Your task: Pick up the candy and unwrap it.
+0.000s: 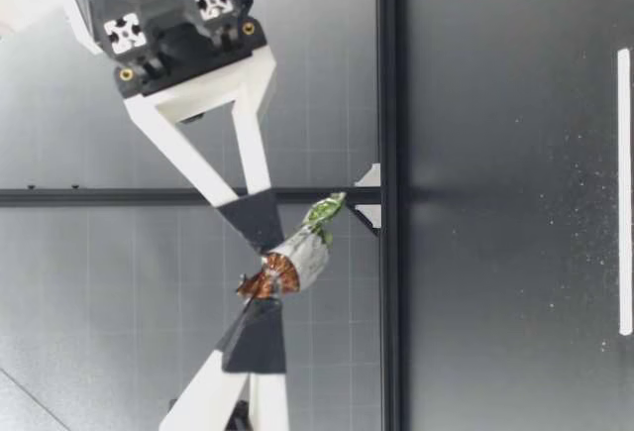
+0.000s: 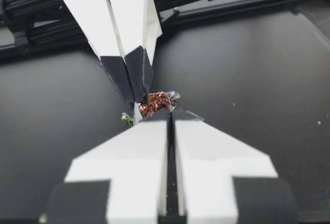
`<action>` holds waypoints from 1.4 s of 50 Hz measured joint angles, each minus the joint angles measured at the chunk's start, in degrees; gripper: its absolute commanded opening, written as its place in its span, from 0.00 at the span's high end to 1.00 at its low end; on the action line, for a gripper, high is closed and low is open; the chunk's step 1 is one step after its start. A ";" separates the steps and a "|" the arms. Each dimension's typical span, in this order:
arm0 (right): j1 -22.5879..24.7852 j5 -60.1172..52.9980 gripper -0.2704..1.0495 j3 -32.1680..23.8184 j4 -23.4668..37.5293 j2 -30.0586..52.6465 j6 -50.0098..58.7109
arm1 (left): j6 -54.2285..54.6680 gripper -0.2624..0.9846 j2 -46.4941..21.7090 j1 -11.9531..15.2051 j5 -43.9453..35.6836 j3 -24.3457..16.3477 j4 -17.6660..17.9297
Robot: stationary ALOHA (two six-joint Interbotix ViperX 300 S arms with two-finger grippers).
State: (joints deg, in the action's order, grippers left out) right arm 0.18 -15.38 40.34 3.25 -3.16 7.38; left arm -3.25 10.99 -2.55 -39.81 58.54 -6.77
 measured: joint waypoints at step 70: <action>1.14 11.95 0.91 -5.45 -1.05 -0.53 1.93 | 7.82 0.32 -6.86 1.85 0.09 -1.05 23.99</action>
State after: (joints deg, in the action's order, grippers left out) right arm 1.32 -3.43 34.89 2.20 -3.69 9.32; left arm 4.57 4.13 -0.70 -39.73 57.48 17.23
